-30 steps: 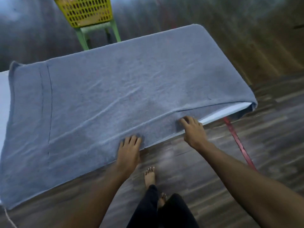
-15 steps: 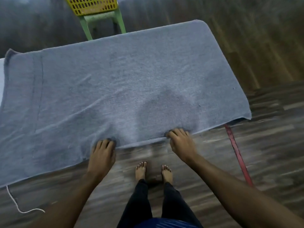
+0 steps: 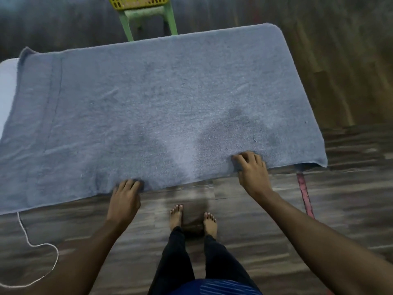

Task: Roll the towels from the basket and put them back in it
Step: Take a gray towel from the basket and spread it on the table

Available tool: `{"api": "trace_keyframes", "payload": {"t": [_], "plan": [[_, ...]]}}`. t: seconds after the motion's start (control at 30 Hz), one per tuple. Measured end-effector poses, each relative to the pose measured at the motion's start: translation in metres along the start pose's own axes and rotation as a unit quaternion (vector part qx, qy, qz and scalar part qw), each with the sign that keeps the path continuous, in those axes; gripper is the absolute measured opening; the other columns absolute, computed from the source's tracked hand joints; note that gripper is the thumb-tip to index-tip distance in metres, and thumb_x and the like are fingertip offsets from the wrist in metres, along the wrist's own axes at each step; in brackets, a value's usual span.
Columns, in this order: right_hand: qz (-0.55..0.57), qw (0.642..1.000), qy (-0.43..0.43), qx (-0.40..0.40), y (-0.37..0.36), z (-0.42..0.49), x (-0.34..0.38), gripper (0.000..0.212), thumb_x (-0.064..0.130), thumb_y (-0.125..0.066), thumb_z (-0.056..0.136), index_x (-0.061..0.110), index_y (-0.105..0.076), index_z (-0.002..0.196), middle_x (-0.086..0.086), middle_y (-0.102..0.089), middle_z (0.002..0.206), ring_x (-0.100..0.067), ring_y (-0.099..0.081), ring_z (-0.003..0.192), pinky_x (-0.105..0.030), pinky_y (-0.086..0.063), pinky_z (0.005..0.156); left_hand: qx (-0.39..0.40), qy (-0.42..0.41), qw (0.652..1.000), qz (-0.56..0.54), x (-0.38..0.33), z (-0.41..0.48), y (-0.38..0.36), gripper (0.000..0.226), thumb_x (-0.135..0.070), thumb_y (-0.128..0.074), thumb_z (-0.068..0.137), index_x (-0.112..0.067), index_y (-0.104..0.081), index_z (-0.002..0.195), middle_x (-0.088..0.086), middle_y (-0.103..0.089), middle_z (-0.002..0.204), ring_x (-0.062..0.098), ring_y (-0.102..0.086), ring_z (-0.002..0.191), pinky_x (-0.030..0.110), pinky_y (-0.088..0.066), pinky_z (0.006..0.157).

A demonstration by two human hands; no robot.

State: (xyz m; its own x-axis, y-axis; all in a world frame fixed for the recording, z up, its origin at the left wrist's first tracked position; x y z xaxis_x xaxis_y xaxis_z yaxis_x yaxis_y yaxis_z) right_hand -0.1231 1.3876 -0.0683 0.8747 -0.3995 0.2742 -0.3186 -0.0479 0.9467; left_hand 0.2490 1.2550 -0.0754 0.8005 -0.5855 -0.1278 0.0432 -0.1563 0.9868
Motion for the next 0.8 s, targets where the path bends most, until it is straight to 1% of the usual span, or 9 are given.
{"api": "trace_keyframes", "payload": {"t": [0.1, 0.17, 0.23, 0.33, 0.43, 0.53, 0.63, 0.7, 0.8], "plan": [[0.007, 1.0, -0.019, 0.014, 0.002, -0.003, 0.005, 0.061, 0.001, -0.067, 0.069, 0.019, -0.054, 0.125, -0.008, -0.049, 0.126, -0.032, -0.044, 0.112, -0.045, -0.043, 0.091, 0.028, 0.033, 0.999, 0.0, -0.004, -0.013, 0.005, 0.038, 0.007, -0.077, 0.06, -0.005, -0.069, 0.094, 0.013, -0.066, 0.093, 0.035, -0.062, 0.086, 0.047, -0.049, 0.073], [0.018, 0.999, -0.045, 0.016, 0.005, -0.001, 0.019, 0.051, 0.005, -0.065, 0.074, 0.018, -0.057, 0.122, -0.008, -0.051, 0.124, -0.031, -0.046, 0.113, -0.045, -0.042, 0.094, 0.024, 0.085, 0.996, -0.022, 0.002, -0.015, 0.014, 0.032, 0.006, -0.076, 0.064, -0.005, -0.068, 0.093, 0.013, -0.066, 0.094, 0.036, -0.062, 0.087, 0.047, -0.048, 0.074], [0.053, 0.997, -0.047, 0.016, 0.005, 0.006, 0.045, 0.037, 0.007, -0.063, 0.08, 0.016, -0.062, 0.116, -0.008, -0.056, 0.12, -0.031, -0.049, 0.112, -0.045, -0.043, 0.093, 0.01, 0.156, 0.986, -0.054, 0.015, -0.018, 0.023, 0.023, 0.002, -0.072, 0.072, -0.005, -0.066, 0.093, 0.014, -0.064, 0.093, 0.037, -0.059, 0.087, 0.046, -0.046, 0.073], [0.131, 0.991, -0.005, 0.04, 0.001, 0.016, 0.103, 0.028, 0.007, -0.061, 0.085, 0.014, -0.066, 0.111, -0.008, -0.061, 0.115, -0.03, -0.056, 0.107, -0.043, -0.048, 0.089, -0.032, 0.219, 0.971, -0.09, 0.041, -0.024, 0.039, 0.016, -0.001, -0.067, 0.078, -0.006, -0.064, 0.093, 0.013, -0.061, 0.092, 0.037, -0.058, 0.087, 0.045, -0.045, 0.074], [0.181, 0.979, 0.052, 0.082, -0.009, 0.025, 0.173, 0.023, 0.009, -0.06, 0.087, 0.013, -0.067, 0.109, -0.008, -0.064, 0.113, -0.028, -0.058, 0.106, -0.038, -0.048, 0.088, -0.051, 0.27, 0.955, -0.116, 0.074, -0.027, 0.054, 0.021, -0.005, -0.065, 0.083, -0.006, -0.064, 0.103, 0.015, -0.061, 0.104, 0.037, -0.058, 0.097, 0.045, -0.046, 0.081], [0.172, 0.971, 0.104, 0.127, -0.025, 0.032, 0.25, 0.029, 0.011, -0.058, 0.088, 0.016, -0.065, 0.115, -0.006, -0.06, 0.121, -0.026, -0.053, 0.114, -0.038, -0.045, 0.095, -0.064, 0.322, 0.935, -0.132, 0.12, -0.031, 0.063, 0.026, -0.009, -0.061, 0.087, -0.006, -0.062, 0.113, 0.014, -0.059, 0.117, 0.035, -0.055, 0.108, 0.045, -0.045, 0.089], [0.13, 0.964, 0.157, 0.17, -0.048, 0.041, 0.324, 0.04, 0.012, -0.056, 0.088, 0.018, -0.058, 0.127, -0.005, -0.051, 0.131, -0.025, -0.044, 0.123, -0.039, -0.042, 0.1, -0.054, 0.329, 0.934, -0.131, 0.177, -0.036, 0.063, 0.034, -0.014, -0.059, 0.089, -0.009, -0.057, 0.122, 0.014, -0.053, 0.13, 0.034, -0.049, 0.117, 0.046, -0.045, 0.093], [0.086, 0.965, 0.172, 0.176, -0.064, 0.047, 0.363, 0.048, 0.011, -0.056, 0.086, 0.018, -0.053, 0.133, -0.006, -0.046, 0.135, -0.028, -0.04, 0.126, -0.042, -0.042, 0.099, -0.022, 0.321, 0.939, -0.121, 0.217, -0.039, 0.058, 0.043, -0.02, -0.057, 0.091, -0.012, -0.05, 0.133, 0.016, -0.042, 0.143, 0.035, -0.041, 0.129, 0.05, -0.04, 0.102], [0.043, 0.972, 0.134, 0.188, -0.084, 0.049, 0.398, 0.056, 0.013, -0.057, 0.085, 0.018, -0.048, 0.139, -0.008, -0.04, 0.143, -0.033, -0.037, 0.13, -0.044, -0.042, 0.101, 0.053, 0.299, 0.945, -0.124, 0.264, -0.048, 0.048, 0.054, -0.03, -0.052, 0.097, -0.019, -0.036, 0.147, 0.015, -0.025, 0.156, 0.034, -0.024, 0.142, 0.051, -0.023, 0.114]]}}
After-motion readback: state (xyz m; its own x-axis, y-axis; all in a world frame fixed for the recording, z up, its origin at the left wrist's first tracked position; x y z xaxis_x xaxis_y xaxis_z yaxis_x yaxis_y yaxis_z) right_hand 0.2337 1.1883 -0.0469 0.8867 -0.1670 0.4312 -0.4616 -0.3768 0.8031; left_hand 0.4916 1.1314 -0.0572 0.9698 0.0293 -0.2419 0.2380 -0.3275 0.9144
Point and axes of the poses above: each hand's wrist, its own z-axis towards the middle knuckle, its own y-axis out of the back of the hand, x = y × z, the point moved 3 cm from there along z, towards the middle knuckle
